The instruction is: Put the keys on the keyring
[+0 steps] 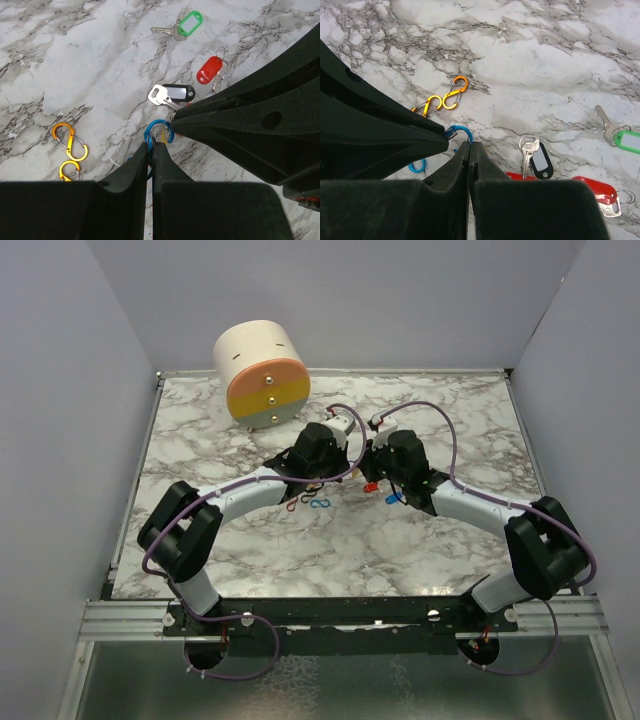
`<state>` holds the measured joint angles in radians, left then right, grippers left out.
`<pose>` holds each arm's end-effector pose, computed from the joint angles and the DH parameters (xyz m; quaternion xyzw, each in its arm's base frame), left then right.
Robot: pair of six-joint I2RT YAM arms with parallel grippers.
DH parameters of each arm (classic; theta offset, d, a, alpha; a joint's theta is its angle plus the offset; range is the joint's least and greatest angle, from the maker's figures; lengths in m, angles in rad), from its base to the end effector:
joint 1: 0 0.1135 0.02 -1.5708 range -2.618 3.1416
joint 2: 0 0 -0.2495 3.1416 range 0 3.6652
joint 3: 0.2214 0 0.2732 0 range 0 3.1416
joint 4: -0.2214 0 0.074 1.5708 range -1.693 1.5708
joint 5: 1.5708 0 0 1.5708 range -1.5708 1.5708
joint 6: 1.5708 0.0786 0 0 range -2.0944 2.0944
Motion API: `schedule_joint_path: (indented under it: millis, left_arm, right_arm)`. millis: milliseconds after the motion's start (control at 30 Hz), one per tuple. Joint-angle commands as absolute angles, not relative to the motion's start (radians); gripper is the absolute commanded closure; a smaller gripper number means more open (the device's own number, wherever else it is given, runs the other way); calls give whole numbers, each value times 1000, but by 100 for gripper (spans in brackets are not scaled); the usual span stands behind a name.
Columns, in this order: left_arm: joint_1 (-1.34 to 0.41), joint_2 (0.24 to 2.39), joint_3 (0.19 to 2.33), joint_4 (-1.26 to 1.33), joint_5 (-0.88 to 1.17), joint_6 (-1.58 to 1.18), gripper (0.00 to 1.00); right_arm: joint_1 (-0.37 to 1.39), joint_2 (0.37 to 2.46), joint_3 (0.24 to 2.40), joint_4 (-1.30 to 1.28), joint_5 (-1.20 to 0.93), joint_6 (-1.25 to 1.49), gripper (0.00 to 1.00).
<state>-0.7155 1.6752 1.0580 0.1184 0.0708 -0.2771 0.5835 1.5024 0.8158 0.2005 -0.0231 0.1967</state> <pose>0.3223 -0.2875 0.1834 0.2045 0.8347 -0.2698 0.4343 0.3178 0.2120 0.1686 -0.1704 0.8393 0.2054 0.4736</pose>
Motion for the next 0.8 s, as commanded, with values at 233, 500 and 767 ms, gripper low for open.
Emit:
schedule_joint_path:
  millis: [233,500,767]
  left_arm:
    - [-723,1589,1010,97,21,-270,44]
    - [-719,1455,910,106,-160,-295,27]
    - [-715,1237,747,161,-341,-368,1]
  right_arm:
    - [581,1448,804,194,71,179,99]
    - [581,1462,825,188,88,179,99]
    - [579,1645,1016,194,110,160,99]
